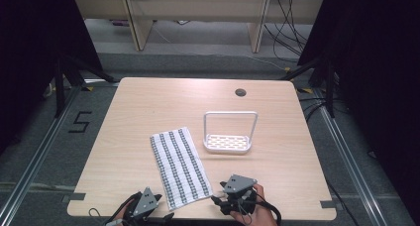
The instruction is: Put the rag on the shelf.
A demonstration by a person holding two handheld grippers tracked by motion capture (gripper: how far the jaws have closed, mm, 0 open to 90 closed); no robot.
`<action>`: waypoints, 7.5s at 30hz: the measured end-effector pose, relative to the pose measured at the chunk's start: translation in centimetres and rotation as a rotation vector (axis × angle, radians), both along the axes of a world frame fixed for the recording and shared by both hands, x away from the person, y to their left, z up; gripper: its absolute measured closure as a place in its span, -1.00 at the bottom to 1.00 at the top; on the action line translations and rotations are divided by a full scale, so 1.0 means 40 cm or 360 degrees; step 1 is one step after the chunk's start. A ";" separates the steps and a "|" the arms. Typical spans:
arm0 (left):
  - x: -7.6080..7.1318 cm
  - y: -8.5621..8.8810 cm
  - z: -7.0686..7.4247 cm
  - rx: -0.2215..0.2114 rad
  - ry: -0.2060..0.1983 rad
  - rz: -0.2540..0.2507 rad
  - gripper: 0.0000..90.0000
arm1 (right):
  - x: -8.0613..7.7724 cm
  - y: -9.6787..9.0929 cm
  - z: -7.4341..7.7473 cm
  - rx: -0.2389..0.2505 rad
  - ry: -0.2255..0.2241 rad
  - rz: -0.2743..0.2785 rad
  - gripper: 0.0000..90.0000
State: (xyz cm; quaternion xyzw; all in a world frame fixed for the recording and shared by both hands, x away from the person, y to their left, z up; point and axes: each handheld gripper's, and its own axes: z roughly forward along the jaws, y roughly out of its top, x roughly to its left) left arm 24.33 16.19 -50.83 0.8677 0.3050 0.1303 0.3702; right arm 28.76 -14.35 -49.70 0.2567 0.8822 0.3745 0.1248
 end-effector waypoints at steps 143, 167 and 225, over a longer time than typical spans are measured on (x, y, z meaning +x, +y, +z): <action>0.294 -0.187 0.670 -0.0424 -0.0362 -0.0294 0.93 | 0.149 -0.129 0.572 0.0600 -0.0374 -0.0177 0.92; 0.470 -0.274 0.688 -0.0478 -0.0306 -0.0160 0.92 | 0.282 -0.153 0.598 0.0628 -0.0330 -0.0354 0.92; 0.739 -0.302 0.452 -0.0462 0.0011 0.0188 0.49 | 0.574 -0.136 0.441 0.0410 0.0063 -0.0685 0.53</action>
